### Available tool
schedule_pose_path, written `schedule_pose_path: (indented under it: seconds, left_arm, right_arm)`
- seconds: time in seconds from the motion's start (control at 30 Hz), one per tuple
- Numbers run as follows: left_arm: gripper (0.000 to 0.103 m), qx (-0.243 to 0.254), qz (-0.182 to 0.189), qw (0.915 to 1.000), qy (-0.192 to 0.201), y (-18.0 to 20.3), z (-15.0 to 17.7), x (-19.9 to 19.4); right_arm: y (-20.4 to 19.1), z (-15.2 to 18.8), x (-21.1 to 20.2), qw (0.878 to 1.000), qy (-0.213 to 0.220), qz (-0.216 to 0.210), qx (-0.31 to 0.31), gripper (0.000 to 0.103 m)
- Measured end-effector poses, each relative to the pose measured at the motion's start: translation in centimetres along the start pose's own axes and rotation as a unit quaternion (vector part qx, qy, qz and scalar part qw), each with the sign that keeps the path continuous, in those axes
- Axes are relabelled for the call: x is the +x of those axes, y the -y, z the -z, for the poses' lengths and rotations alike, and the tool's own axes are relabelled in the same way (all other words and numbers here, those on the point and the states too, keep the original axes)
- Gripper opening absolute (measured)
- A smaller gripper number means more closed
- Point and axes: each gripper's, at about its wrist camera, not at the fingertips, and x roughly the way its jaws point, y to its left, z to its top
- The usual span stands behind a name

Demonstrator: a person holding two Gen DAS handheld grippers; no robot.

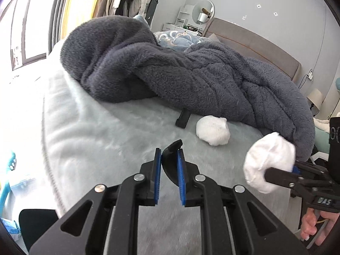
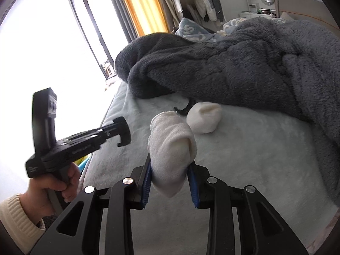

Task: Collect trash
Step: 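Carry the white cloth ball over the black trash bin with the right tool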

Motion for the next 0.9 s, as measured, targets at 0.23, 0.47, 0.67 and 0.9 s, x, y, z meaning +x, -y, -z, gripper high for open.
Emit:
schedule_pose_path:
  seconds: [0.23,0.47,0.67,0.9]
  left_arm:
    - [0.016,0.002,-0.019,0.9998,0.006,-1.0,0.8,-3.5]
    - [0.016,-0.009,-0.048,0.9988,-0.002,-3.1,2.6,-6.7]
    - [0.016,-0.017,-0.077,0.9968,-0.015,-5.7,3.9,-8.3]
    - [0.016,-0.041,-0.108,0.9921,-0.048,-9.3,5.3,-8.5]
  right_arm:
    - [-2.6,0.0,0.9,1.0,-0.012,-0.01,0.0,0.031]
    - [-6.8,-1.0,0.9,0.999,-0.009,-0.025,-0.046,0.031]
    - [-10.0,-2.7,0.1,0.997,0.006,-0.046,-0.061,0.031]
    - [-13.3,-3.2,2.0,0.995,-0.007,-0.058,-0.076,0.031]
